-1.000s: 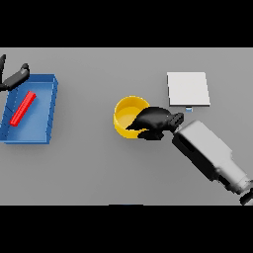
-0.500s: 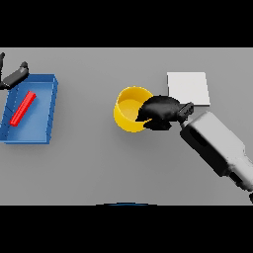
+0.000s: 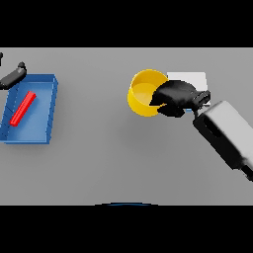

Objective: Pick up the red beaker and tilt it to pour out 1 green nut into yellow bowl. Pick up the yellow bowl and place it on the metallic measuring scale.

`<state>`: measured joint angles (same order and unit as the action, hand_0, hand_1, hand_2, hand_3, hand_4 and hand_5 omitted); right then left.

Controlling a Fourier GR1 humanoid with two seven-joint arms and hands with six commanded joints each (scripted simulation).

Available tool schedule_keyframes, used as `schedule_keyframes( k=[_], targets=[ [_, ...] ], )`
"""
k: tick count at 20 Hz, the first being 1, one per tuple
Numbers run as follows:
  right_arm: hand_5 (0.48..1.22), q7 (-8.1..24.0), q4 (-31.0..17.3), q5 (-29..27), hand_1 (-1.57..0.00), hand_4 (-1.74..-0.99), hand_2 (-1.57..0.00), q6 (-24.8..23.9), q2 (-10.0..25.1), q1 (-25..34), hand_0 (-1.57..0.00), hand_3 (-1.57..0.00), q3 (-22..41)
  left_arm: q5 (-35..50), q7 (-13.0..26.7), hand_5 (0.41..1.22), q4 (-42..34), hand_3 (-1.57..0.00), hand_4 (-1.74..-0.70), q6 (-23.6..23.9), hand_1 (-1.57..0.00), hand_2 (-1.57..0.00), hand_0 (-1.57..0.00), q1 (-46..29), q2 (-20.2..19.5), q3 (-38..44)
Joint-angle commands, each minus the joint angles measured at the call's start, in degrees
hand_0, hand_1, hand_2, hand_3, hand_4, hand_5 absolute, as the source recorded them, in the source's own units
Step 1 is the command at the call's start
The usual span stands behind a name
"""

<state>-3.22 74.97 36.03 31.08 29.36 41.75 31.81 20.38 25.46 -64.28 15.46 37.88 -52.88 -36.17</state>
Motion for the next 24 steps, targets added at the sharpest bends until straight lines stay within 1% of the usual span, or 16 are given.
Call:
schedule_keyframes(
  k=[1,2,4,5,7,8,9,10,11,14,15,16,18,22,23,24],
  targets=[
    [1.22,0.8,-1.6,0.1,-1.55,-1.724,-1.57,-0.4,0.1,0.6,-1.52,-1.34,-0.5,0.0,-0.1,0.754,-0.1,0.0,-0.79,-0.2,0.0,0.0,0.0,0.1,0.0,0.0],
    [1.22,0.9,-2.8,0.3,-1.56,-1.725,-1.57,-1.0,0.5,1.1,-1.53,-1.38,-0.6,0.2,-0.3,0.754,0.0,0.0,-0.79,-0.2,0.0,0.0,0.0,0.1,0.0,0.2],
    [1.221,-0.4,-5.2,0.3,-1.56,-1.726,-1.57,-2.4,1.3,1.7,-1.54,-1.42,-1.0,0.5,0.1,0.755,-0.3,0.0,-0.8,0.0,0.0,0.0,0.0,0.0,-0.1,0.4],
    [1.221,-1.3,-6.6,0.3,-1.56,-1.725,-1.57,-2.8,2.2,2.4,-1.55,-1.41,-1.5,0.4,0.0,0.757,-0.2,0.0,-0.8,-0.2,0.0,0.0,0.0,-0.2,-0.3,0.3],
    [1.221,-1.2,-10.1,1.3,-1.57,-1.724,-1.57,-4.5,2.5,3.9,-1.56,-1.34,-1.5,0.5,0.2,0.754,0.5,0.0,-0.8,-0.3,0.0,0.0,0.0,-0.1,0.2,0.4],
    [1.221,-2.6,-10.9,1.1,-1.57,-1.724,-1.57,-4.8,3.3,4.3,-1.56,-1.31,-1.7,0.7,0.6,0.754,0.0,0.0,-0.8,-0.2,0.0,0.0,0.0,0.0,0.0,0.5],
    [1.221,-2.6,-11.4,1.1,-1.57,-1.724,-1.57,-5.4,3.4,4.3,-1.56,-1.29,-1.7,0.8,1.1,0.753,-0.6,0.0,-0.8,-0.4,0.0,0.0,0.0,0.0,-0.4,0.5],
    [1.221,-2.9,-12.3,1.3,-1.57,-1.723,-1.57,-6.1,3.1,4.2,-1.56,-1.27,-1.5,0.6,0.6,0.753,0.4,0.0,-0.8,-0.3,0.0,0.0,0.0,0.2,0.4,0.4],
    [1.221,-3.3,-13.0,1.1,-1.55,-1.725,-1.57,-5.7,3.2,4.8,-1.57,-1.33,-1.3,0.7,1.0,0.752,0.1,0.0,-0.81,0.2,0.0,0.0,0.0,0.2,0.3,0.5],
    [1.221,-2.3,-20.7,1.7,-1.46,-1.727,-1.53,-9.0,3.7,5.3,-1.54,-1.45,-3.0,1.2,1.5,0.762,-1.5,0.0,-0.82,0.9,0.0,0.0,0.0,-0.8,-0.6,0.9],
    [1.221,-1.9,-22.6,1.7,-1.43,-1.728,-1.5,-9.5,3.6,5.8,-1.53,-1.47,-3.1,1.2,2.1,0.765,-1.4,0.0,-0.82,0.6,0.0,0.0,0.0,-0.6,-0.9,0.9],
    [1.221,-2.5,-24.0,1.6,-1.42,-1.729,-1.5,-10.3,3.3,5.8,-1.53,-1.49,-3.1,1.3,2.5,0.767,-0.8,0.0,-0.83,0.5,0.0,0.0,0.0,0.1,-0.2,1.0],
    [1.221,-3.1,-26.2,1.8,-1.38,-1.729,-1.47,-11.0,2.8,6.2,-1.51,-1.52,-2.9,1.0,3.7,0.771,-3.1,0.0,-0.83,1.6,0.0,0.0,0.0,-0.9,-1.0,0.4],
    [1.221,-3.7,-29.5,2.1,-1.28,-1.73,-1.38,-11.5,3.4,7.1,-1.45,-1.55,-2.5,1.5,3.6,0.783,-2.9,0.0,-0.85,1.5,0.0,0.0,0.0,-1.3,-1.4,0.9],
    [1.221,-4.8,-30.6,2.3,-1.25,-1.73,-1.35,-11.7,3.3,7.2,-1.43,-1.55,-2.2,1.3,3.3,0.784,-2.0,0.0,-0.85,1.0,0.0,0.0,0.0,-1.2,-1.1,0.7],
    [1.221,-3.4,-31.6,2.6,-1.22,-1.73,-1.34,-12.2,2.2,7.6,-1.4,-1.56,-2.0,1.0,3.8,0.785,-1.3,0.0,-0.84,0.6,0.0,0.0,0.0,-0.4,-0.8,0.5]
  ],
)
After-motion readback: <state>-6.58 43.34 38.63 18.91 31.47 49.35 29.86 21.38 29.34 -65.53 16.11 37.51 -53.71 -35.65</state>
